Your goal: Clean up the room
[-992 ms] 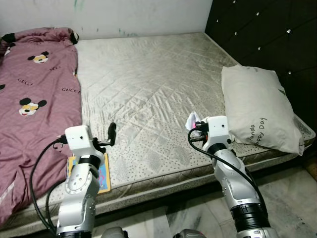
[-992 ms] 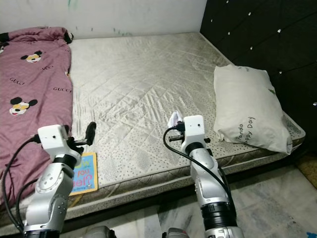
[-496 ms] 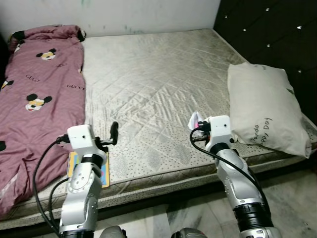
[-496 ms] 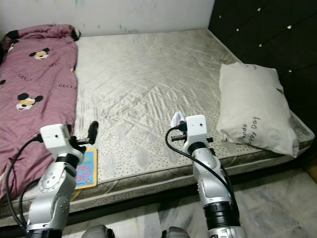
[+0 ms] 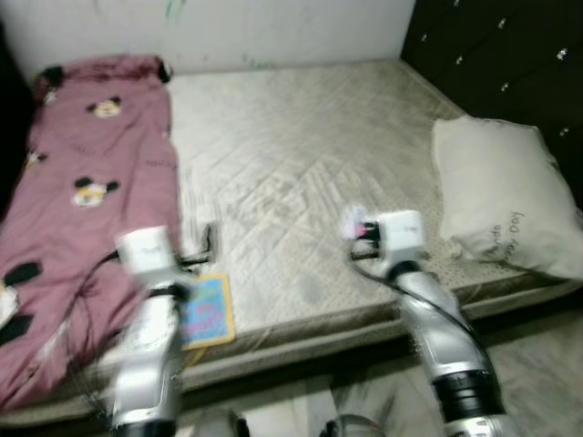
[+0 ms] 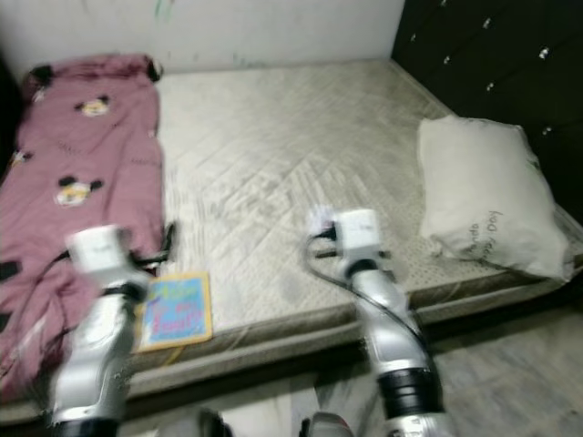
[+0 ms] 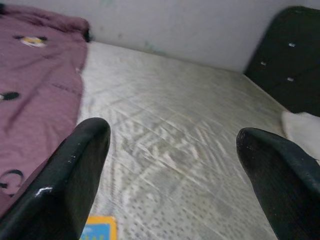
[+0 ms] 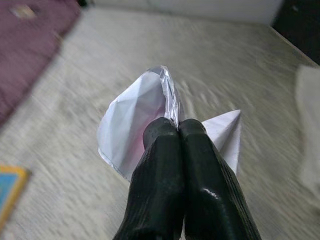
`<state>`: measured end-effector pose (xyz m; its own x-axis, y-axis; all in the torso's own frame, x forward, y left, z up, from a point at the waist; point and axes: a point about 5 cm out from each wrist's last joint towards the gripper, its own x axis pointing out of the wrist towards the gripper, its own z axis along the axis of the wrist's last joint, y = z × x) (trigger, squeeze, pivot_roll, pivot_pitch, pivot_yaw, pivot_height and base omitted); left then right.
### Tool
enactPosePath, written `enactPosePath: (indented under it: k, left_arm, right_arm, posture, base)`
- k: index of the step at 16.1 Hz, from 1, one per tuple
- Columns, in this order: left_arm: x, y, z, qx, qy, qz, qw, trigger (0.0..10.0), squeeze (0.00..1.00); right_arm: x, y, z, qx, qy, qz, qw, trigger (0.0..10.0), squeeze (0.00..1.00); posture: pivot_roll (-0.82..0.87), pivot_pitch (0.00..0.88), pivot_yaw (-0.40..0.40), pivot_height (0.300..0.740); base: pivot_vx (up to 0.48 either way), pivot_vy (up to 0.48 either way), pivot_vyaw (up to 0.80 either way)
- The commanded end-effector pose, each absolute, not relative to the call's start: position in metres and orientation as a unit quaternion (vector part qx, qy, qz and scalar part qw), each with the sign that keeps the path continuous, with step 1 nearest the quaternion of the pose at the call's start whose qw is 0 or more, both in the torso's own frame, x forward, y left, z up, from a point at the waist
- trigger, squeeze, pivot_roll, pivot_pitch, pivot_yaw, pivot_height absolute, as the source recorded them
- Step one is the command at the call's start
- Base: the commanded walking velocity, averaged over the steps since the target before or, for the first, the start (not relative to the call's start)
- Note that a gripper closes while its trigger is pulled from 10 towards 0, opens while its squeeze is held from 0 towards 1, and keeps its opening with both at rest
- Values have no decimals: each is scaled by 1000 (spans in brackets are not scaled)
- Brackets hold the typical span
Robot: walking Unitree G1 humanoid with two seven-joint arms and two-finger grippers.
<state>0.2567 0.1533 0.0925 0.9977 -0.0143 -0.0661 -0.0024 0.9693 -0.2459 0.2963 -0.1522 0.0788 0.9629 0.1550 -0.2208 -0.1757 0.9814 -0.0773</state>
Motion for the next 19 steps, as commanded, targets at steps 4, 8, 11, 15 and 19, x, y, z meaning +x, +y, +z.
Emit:
enactPosePath:
  k: [4,8,11,15,19]
  left_arm:
    - [258,160,93,-116,34,8,993,10000,0]
    - [258,160,92,-117,34,11,992,10000,0]
    - [258,161,92,-117,34,11,992,10000,0]
    - [259,160,92,-116,35,11,993,10000,0]
    - [260,161,92,-115,36,12,993,10000,0]
  right_arm:
    - [297,-140,82,-49,98,117,987,10000,0]
    - [297,-141,81,-50,101,120,986,10000,0]
    - [298,-140,80,-48,103,127,985,10000,0]
    - [297,-137,82,-50,97,143,984,10000,0]
    - [298,-136,81,-50,99,144,983,10000,0]
  posture:
    - [-79,0,-38,740]
    - [-79,0,-39,740]
    - [-82,0,-37,740]
    - [-85,0,-36,740]
    - [-84,0,-34,740]
  base:
    - [0,480,0]
    - [0,480,0]
    - [0,480,0]
    - [0,480,800]
    - [0,480,800]
